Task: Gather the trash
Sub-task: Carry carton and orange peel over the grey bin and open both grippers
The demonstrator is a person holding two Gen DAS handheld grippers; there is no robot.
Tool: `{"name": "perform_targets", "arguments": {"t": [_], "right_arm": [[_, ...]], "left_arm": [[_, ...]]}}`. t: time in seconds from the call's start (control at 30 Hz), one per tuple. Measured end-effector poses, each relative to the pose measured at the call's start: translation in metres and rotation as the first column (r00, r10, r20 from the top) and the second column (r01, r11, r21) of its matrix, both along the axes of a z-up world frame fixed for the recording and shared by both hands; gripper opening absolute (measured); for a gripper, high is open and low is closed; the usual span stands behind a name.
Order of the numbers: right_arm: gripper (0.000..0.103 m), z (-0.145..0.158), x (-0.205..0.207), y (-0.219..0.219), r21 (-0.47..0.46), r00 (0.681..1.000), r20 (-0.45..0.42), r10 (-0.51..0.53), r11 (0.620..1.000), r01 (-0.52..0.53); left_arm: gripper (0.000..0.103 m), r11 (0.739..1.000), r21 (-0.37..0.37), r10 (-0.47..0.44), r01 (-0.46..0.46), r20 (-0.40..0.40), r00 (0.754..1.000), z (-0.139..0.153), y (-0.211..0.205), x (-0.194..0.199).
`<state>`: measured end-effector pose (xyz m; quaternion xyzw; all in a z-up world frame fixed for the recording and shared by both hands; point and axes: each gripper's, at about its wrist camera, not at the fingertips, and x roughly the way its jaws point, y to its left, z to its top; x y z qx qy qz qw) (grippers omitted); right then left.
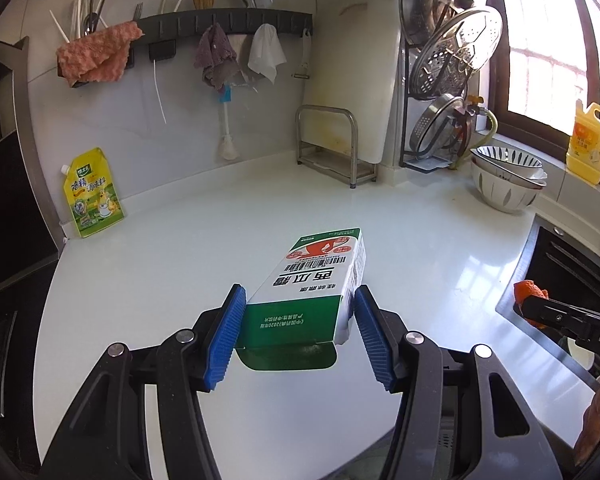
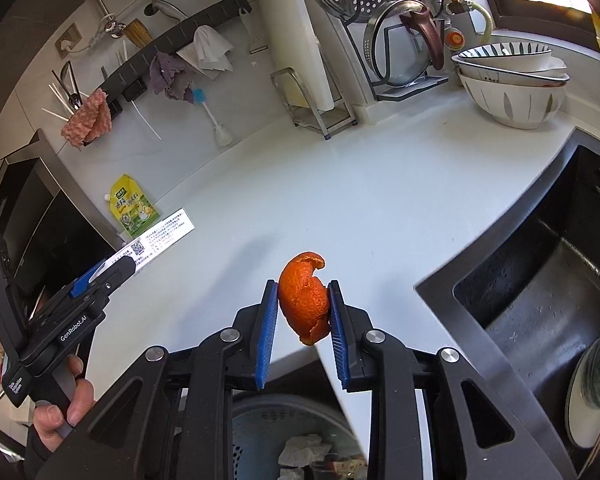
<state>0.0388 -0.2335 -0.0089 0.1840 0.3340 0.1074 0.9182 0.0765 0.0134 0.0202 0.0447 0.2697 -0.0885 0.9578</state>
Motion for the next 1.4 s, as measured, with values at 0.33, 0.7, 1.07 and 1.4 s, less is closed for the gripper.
{"name": "perform_targets", "arguments": {"t": [0.33, 0.7, 1.07, 1.4], "right_arm": [[0.024, -0.008, -0.081, 0.028, -0.053, 1.0, 0.017, -0.017, 0.998, 0.018], [0.024, -0.026, -0.145, 0.047, -0.128, 0.999, 0.011, -0.03, 0.991, 0.031], [0.024, -0.037, -0.192, 0.059, -0.19, 0.997, 0.031, -0.066, 0.979, 0.07], [0.024, -0.054, -0.208, 0.066, -0.223, 0.997, 0.024, -0.072, 0.972, 0.075]], "left_arm": [[0.055, 0.999, -0.008, -0.036, 0.036, -0.009, 0.999, -0.013, 0.007, -0.084], [0.055, 0.994, -0.043, -0.099, 0.097, -0.056, 0.993, -0.038, 0.001, -0.149], [0.055, 0.993, -0.027, -0.117, 0.115, -0.09, 0.989, -0.061, -0.005, -0.187], [0.055, 0.994, 0.004, -0.108, 0.109, -0.138, 0.985, -0.082, -0.01, -0.198]]}}
